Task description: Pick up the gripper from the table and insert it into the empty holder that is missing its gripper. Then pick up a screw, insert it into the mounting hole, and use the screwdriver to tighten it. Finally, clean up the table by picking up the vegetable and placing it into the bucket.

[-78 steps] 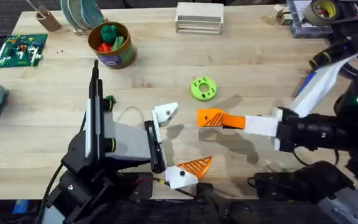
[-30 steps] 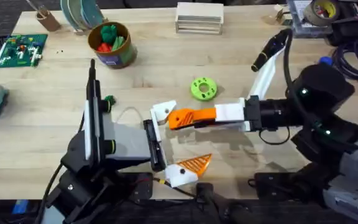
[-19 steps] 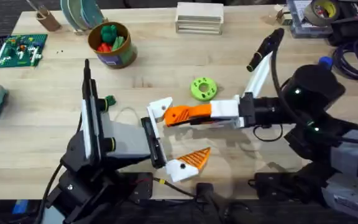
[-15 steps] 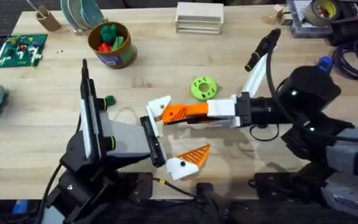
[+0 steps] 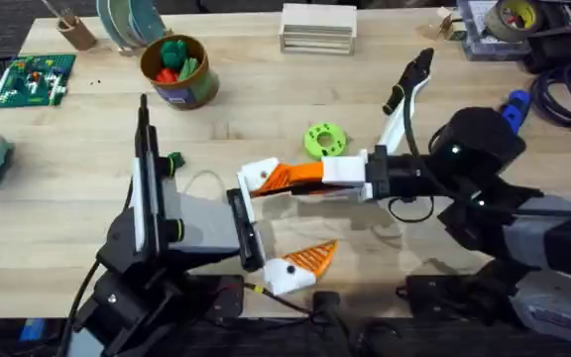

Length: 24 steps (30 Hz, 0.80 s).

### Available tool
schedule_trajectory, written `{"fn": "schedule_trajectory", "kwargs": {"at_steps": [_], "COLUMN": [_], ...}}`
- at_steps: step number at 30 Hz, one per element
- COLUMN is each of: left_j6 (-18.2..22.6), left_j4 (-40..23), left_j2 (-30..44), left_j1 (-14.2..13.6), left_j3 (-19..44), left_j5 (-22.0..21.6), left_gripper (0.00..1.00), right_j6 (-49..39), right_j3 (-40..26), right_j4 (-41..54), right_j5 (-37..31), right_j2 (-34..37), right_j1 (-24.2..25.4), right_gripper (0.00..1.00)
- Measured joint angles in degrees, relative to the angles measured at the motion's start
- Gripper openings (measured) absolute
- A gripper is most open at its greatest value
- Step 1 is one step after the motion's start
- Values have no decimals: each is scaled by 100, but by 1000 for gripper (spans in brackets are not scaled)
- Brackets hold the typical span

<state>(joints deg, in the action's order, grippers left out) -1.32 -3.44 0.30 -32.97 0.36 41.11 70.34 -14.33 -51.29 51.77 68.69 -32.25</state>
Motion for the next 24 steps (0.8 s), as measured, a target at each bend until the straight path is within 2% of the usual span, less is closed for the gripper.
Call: {"fn": "schedule_trajectory", "kwargs": {"at_steps": [6,18,24], "left_j6": [0,-2,-4], "left_j4": [-7,-7,-9], "left_j2": [0,0,0], "left_j1": [0,35,39], "left_j3": [0,0,0], "left_j5": [200,89,122], "left_gripper": [993,993,993], "right_j6": [-2,-6,-48], "right_j3": [0,2,2], "right_j4": [-38,-63,-65], "right_j5": [-36,-670,-729], "right_j2": [4,7,7], "right_j1": [-34,-362,-371], "right_gripper": [16,15,15]}}
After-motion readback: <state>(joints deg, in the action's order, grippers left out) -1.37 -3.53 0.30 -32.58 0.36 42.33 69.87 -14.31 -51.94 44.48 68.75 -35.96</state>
